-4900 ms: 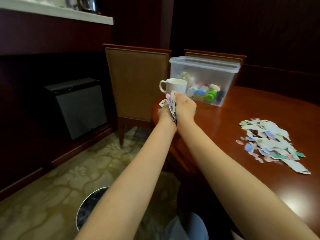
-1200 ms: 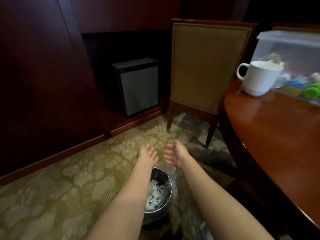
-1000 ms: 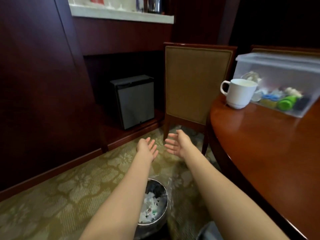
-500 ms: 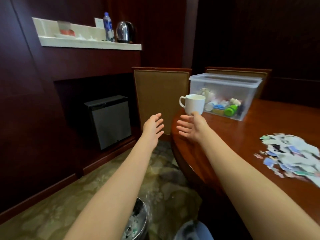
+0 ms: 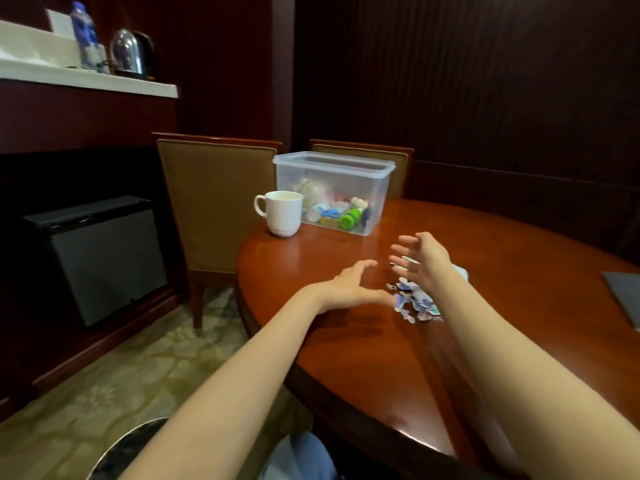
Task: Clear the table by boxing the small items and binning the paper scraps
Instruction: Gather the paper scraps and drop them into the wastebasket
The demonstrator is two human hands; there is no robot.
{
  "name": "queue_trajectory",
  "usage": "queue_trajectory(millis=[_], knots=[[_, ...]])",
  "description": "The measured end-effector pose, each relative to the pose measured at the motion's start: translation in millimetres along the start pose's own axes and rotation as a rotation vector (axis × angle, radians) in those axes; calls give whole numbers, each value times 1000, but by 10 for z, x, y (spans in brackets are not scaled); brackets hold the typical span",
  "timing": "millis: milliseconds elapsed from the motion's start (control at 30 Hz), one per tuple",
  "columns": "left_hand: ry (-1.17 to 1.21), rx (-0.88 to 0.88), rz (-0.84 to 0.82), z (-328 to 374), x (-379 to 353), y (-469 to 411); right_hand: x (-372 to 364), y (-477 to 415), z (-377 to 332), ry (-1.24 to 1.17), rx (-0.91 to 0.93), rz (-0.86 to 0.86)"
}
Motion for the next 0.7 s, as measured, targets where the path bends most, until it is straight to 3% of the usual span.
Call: queue_trajectory(millis=[100,267,433,700], knots=[[-231,-94,-72,123,-211,-119,375,-71,-17,33,152,217],[-457,-199,-73,144,-430,-296,965,-187,36,384,405,558],[-448,-217,-44,137,-465,-592,1169,-446,134,854,437,487],[-405,-212,-26,187,-463,-926,1041,-763,130,1069,377,279]])
Point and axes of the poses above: each hand's wrist, its own y-axis away from the middle knuckle, its own x-axis out of the back of the hand, z = x × y, the point moved 2 cm from there along -y, towards the middle knuckle, and after that the axes turned 8 degrees about -x, right-handed, at the moved point
